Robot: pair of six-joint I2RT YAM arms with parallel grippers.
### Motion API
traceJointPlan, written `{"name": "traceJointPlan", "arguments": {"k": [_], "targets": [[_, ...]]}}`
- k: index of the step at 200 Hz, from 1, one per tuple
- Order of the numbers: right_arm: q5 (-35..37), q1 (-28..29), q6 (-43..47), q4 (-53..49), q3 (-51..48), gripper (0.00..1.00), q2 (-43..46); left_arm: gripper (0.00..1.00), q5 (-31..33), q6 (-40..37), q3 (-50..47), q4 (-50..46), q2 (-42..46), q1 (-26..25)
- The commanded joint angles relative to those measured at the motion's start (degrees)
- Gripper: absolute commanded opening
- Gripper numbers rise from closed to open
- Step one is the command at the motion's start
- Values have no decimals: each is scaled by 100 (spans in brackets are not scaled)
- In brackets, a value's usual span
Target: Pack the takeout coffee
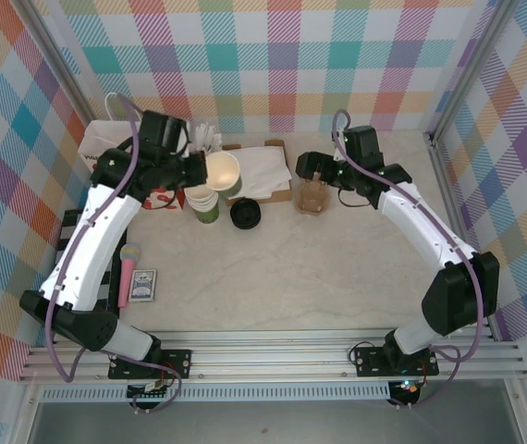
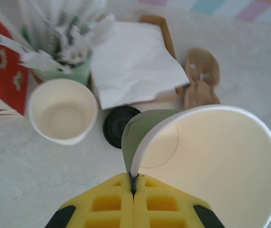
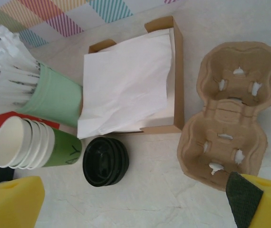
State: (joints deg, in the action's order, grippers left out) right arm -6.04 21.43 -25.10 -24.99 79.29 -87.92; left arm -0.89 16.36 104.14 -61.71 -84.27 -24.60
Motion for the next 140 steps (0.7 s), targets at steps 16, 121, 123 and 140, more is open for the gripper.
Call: {"name": "traceJointPlan", "arguments": {"k": [16,121,123,140], "targets": [[70,19,643,978,-948,100,655,0,-114,-714,-700,-47,-158,-840],[-305,55,-478,635,-1105,100,273,0,-254,-1207,-2847,1809,-536,-1240],[-352,57,-480,640,-1101,100,244,0,-254,-1210,-2866,1824,-544,-1240],[-563,76,-501,621,-1018,100,37,0,-390,-1201,-3015,1946,-623,-1238]]}}
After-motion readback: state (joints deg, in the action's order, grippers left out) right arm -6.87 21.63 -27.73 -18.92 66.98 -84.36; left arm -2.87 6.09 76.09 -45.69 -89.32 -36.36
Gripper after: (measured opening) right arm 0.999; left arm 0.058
